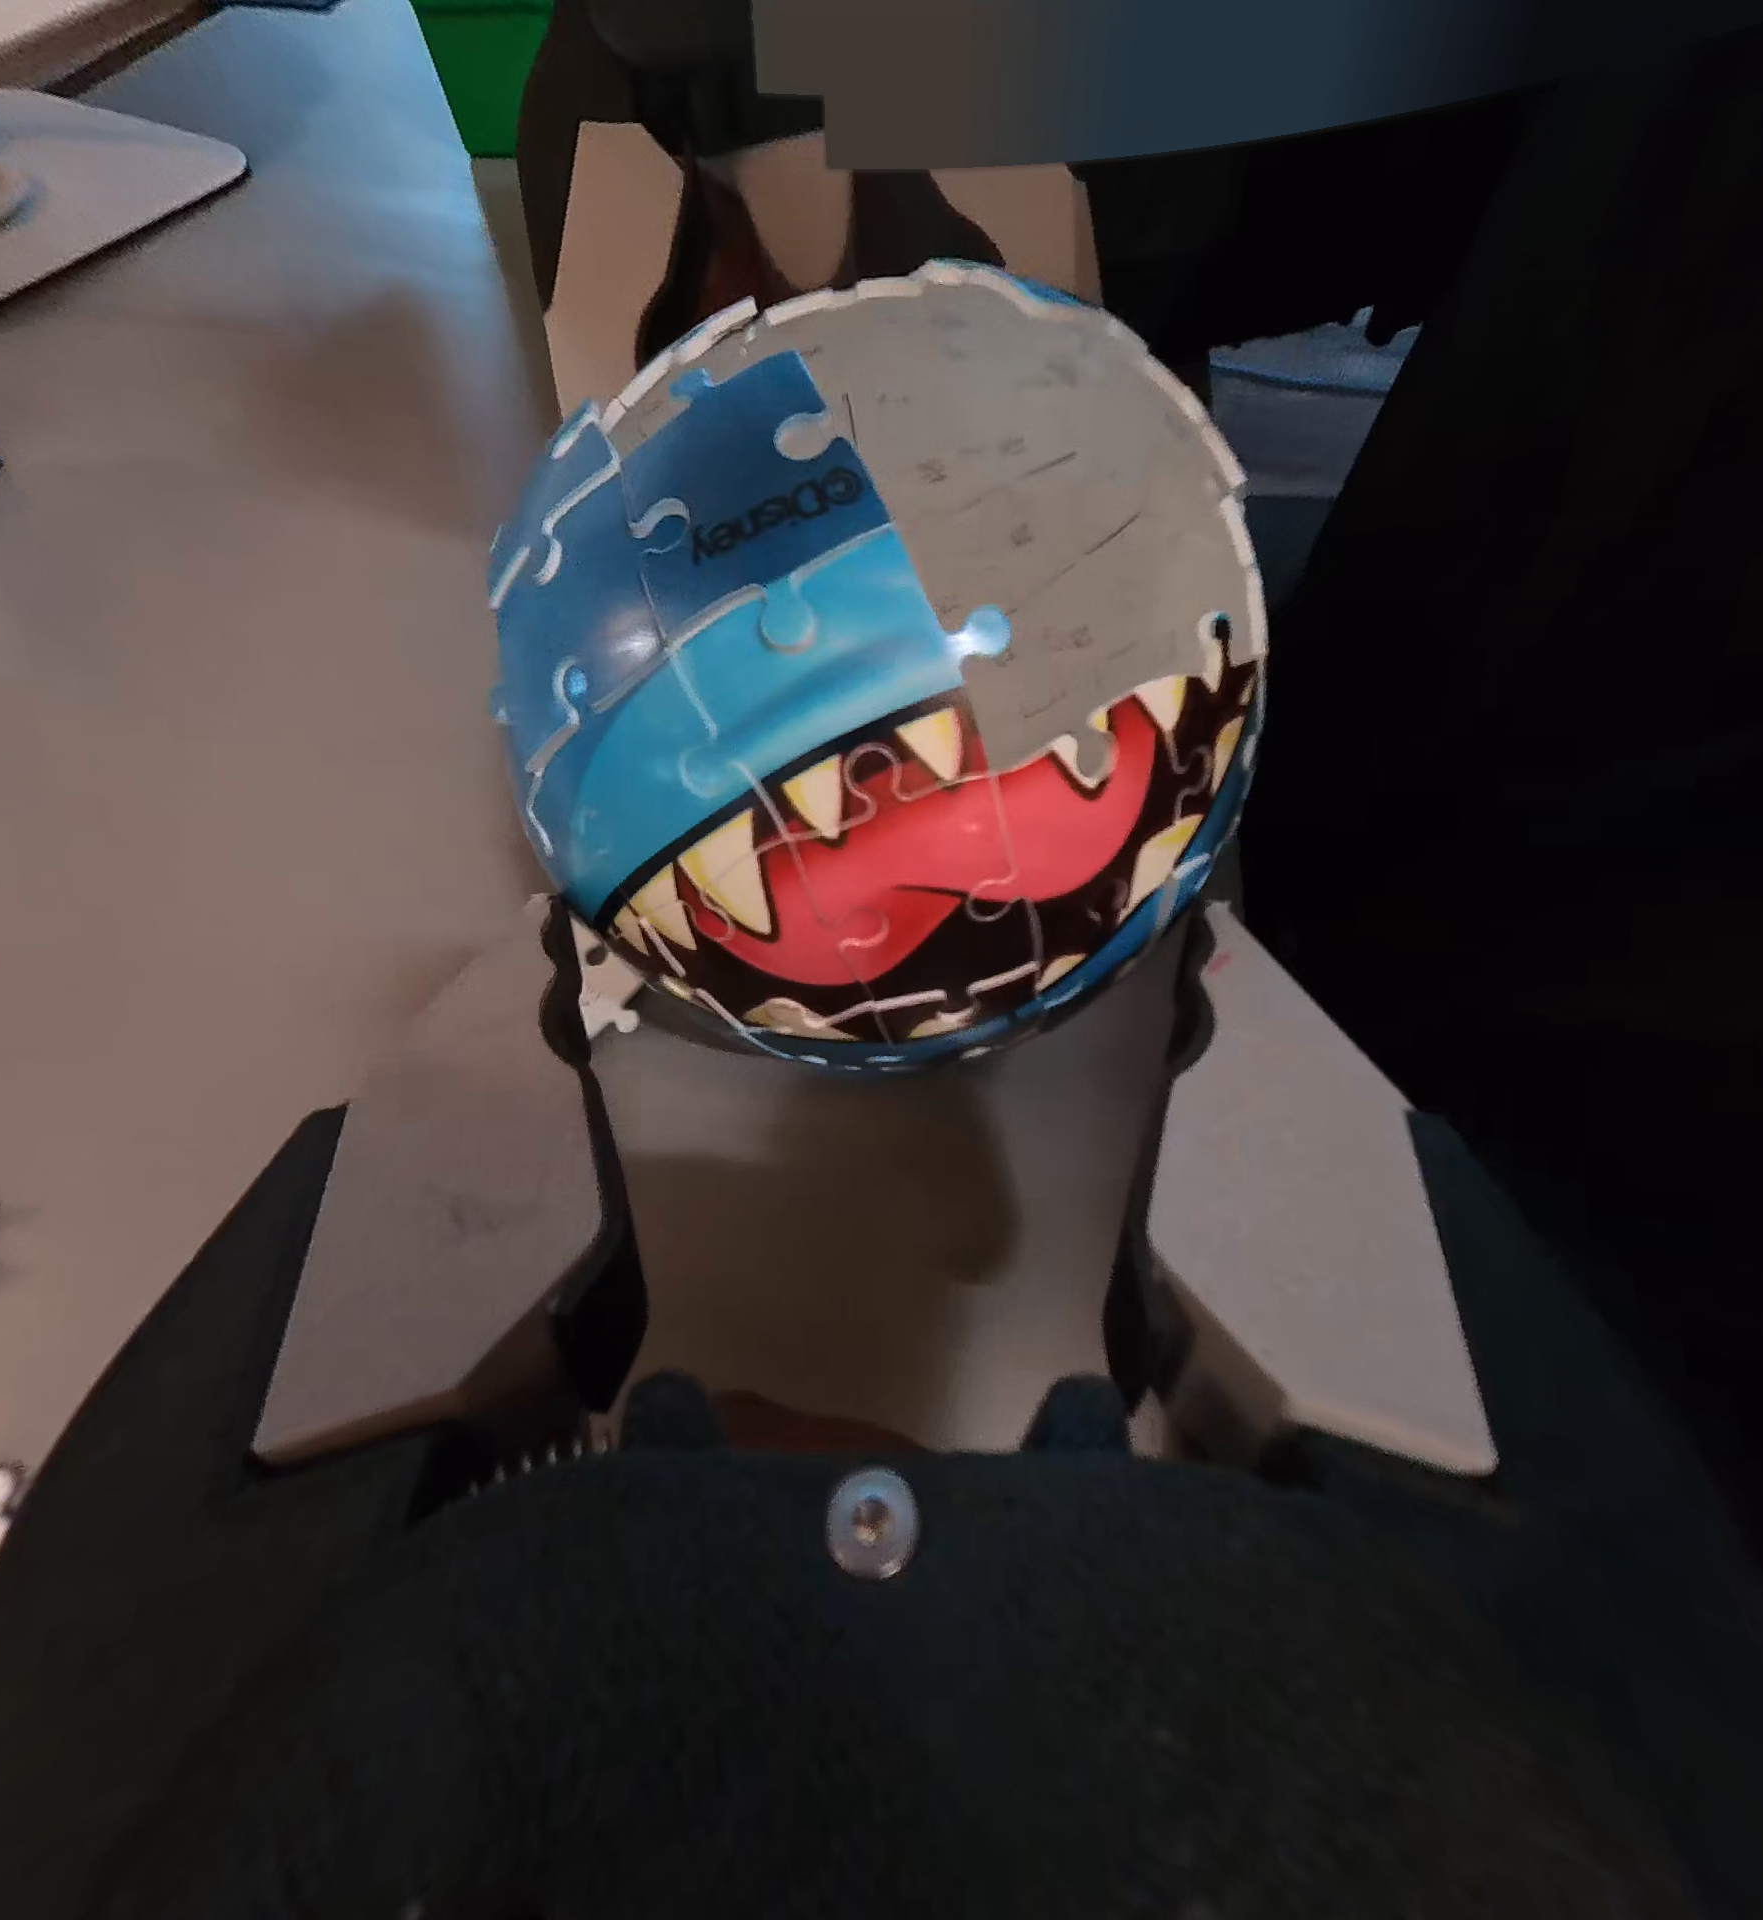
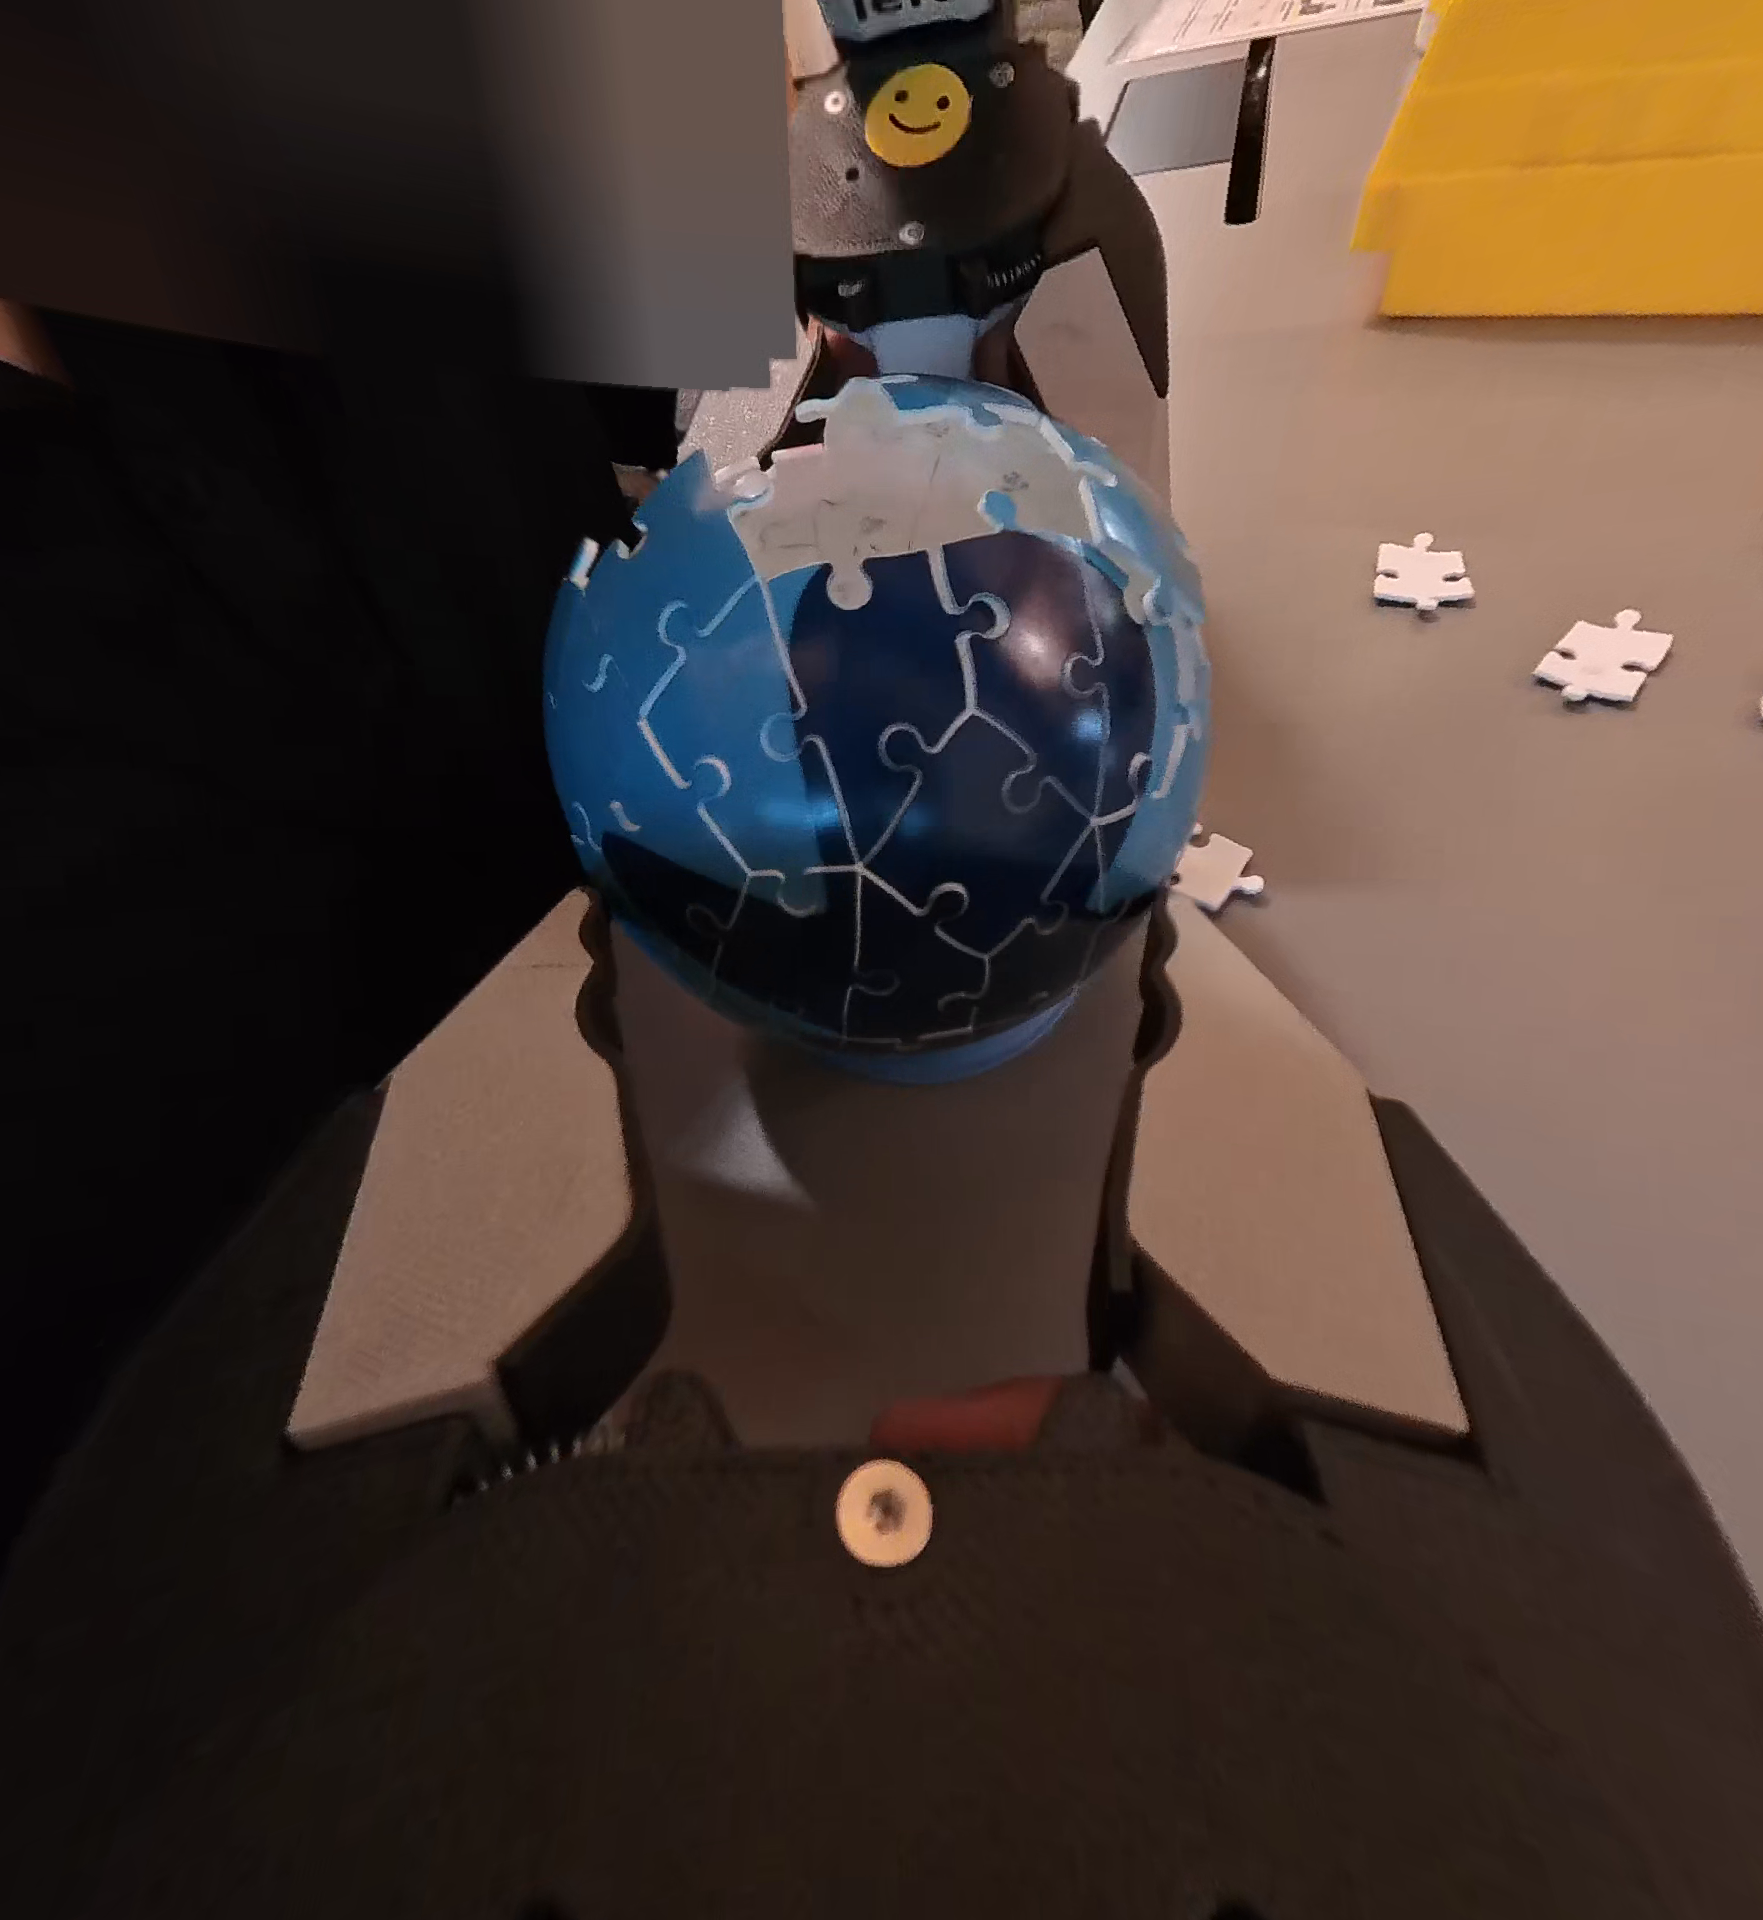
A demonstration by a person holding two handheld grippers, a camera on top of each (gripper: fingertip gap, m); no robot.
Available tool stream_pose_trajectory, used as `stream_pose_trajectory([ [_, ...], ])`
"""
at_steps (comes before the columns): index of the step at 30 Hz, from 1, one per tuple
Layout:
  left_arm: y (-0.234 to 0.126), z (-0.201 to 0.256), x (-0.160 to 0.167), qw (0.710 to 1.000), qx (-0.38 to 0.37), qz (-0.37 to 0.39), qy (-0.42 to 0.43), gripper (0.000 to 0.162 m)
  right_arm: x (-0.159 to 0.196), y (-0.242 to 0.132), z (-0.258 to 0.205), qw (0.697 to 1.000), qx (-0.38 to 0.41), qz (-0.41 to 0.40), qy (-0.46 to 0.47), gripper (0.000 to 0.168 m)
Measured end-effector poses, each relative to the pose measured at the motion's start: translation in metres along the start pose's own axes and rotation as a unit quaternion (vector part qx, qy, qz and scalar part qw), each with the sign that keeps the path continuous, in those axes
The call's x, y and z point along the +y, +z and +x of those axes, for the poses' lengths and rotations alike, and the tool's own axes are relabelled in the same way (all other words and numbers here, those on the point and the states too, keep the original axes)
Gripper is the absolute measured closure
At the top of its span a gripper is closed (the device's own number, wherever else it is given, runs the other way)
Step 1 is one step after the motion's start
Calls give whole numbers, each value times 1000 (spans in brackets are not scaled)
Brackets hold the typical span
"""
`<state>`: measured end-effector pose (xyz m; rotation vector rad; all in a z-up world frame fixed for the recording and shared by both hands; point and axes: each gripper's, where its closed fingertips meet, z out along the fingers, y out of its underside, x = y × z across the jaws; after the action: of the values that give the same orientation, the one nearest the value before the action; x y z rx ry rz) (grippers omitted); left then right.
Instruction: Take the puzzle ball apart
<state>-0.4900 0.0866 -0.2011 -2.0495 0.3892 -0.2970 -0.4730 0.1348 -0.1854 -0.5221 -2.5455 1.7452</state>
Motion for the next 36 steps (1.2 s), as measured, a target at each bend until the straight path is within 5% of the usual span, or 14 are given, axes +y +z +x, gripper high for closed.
stream_pose_trajectory([
  [8,3,-3,3,997,-24,8,70,50,-6,-4,-2,997,47,-12,-62,72],
  [16,-13,-3,-4,998,3,47,28,52,-6,-35,15,994,99,7,-40,71],
  [20,-33,-15,-1,999,-13,52,10,54,17,-81,58,978,207,-14,11,99],
  [22,-41,-22,1,998,-21,53,2,56,38,-90,71,974,216,-42,57,98],
  [29,-54,-45,-3,997,-36,60,-28,61,85,-79,93,961,226,-129,93,107],
  [36,-51,-58,-19,999,-25,39,-8,65,85,-79,97,964,220,-137,64,154],
])
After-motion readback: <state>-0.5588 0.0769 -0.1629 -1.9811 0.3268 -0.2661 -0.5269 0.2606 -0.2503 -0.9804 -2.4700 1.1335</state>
